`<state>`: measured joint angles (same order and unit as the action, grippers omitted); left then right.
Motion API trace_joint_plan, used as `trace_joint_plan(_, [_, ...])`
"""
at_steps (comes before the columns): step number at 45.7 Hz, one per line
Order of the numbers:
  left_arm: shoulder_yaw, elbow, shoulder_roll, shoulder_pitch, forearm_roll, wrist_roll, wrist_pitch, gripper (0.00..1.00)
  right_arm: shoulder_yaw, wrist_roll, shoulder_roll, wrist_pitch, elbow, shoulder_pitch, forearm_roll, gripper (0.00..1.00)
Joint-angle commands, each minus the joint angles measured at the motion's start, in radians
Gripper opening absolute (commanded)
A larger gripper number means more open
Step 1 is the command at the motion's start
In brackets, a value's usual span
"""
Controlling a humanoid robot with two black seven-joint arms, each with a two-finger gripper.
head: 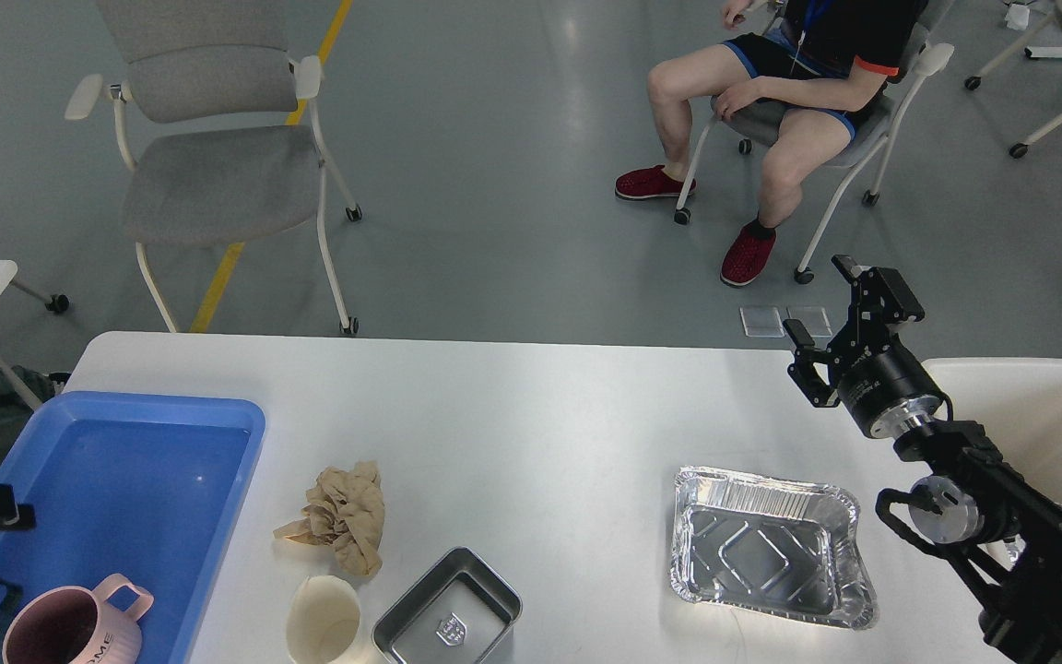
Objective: Tidy desktop
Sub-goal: 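Lift the pink mug and place it in the blue tray, then reach the left gripper to the small metal box and grasp it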
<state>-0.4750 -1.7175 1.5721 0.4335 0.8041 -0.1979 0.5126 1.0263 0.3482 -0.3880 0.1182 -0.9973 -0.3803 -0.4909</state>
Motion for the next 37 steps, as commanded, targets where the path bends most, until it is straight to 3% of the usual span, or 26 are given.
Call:
trace_joint_plan(1, [-0.109, -0.008, 0.106, 0.069, -0.054, 0.017, 0.13, 0.83, 0.0, 0.0, 0.001, 0.0, 0.002, 0.001, 0.0, 1.0])
trace_joint_plan(6, [-0.143, -0.007, 0.137, 0.185, -0.074, 0.015, 0.24, 0.83, 0.0, 0.0, 0.003, 0.0, 0.002, 0.0, 0.0, 1.0])
trace_joint_plan(12, [-0.145, 0.012, 0.1, 0.257, -0.066, -0.001, 0.285, 0.82, 0.0, 0.0, 0.008, 0.0, 0.0, -0.002, 0.0, 1.0])
trace_joint_plan(16, [-0.155, 0.038, -0.048, 0.286, -0.031, -0.023, 0.32, 0.82, 0.0, 0.0, 0.009, 0.0, 0.0, -0.003, 0.0, 1.0])
trace_joint_plan(21, [-0.145, 0.101, -0.26, 0.364, 0.134, -0.084, 0.414, 0.81, 0.0, 0.0, 0.008, 0.0, -0.001, -0.002, 0.0, 1.0])
trace_joint_plan(28, [-0.132, 0.242, -0.584, 0.395, 0.297, -0.095, 0.447, 0.81, 0.0, 0.0, 0.009, 0.0, -0.003, 0.0, 0.0, 1.0])
trace_joint_plan(37, [-0.024, 0.335, -0.817, 0.45, 0.354, -0.098, 0.447, 0.81, 0.0, 0.0, 0.001, 0.0, -0.003, 0.007, 0.0, 1.0])
